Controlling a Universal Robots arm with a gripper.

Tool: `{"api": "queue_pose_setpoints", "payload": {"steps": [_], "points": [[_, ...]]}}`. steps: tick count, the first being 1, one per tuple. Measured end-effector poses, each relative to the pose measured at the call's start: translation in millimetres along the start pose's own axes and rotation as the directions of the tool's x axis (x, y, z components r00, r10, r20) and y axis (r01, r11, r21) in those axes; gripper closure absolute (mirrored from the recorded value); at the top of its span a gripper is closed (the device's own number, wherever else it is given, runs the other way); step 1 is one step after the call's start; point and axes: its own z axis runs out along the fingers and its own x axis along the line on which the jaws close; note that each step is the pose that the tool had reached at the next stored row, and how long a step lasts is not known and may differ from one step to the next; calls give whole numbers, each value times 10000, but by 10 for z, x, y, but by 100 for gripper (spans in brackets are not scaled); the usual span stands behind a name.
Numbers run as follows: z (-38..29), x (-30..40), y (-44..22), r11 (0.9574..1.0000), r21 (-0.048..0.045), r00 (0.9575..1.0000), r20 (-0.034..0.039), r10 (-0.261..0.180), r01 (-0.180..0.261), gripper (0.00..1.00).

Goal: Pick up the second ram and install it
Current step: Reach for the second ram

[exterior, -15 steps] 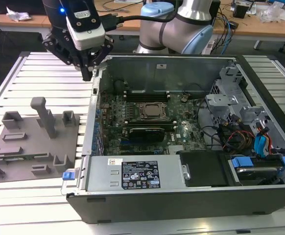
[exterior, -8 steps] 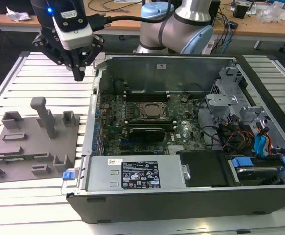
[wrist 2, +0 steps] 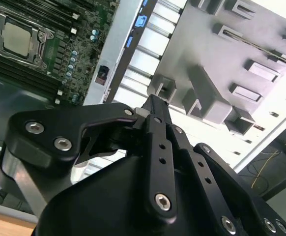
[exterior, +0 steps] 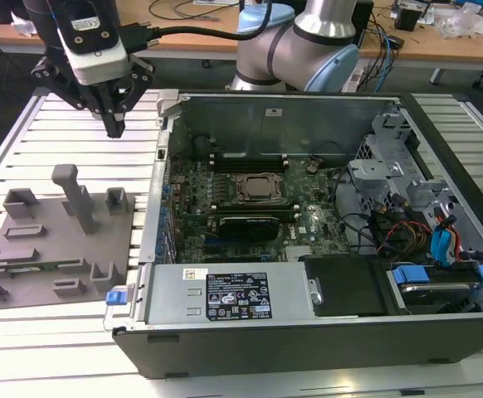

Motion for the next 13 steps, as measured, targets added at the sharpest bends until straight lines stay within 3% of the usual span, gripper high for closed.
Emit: {"api": "queue_pose_setpoints", "payload": {"steps": [8,13], "points": [[-2,201,-15,10000,0,10000,0,1,-1,89],[-4,370,-28,10000,0,10000,-1,0,0,89]]}}
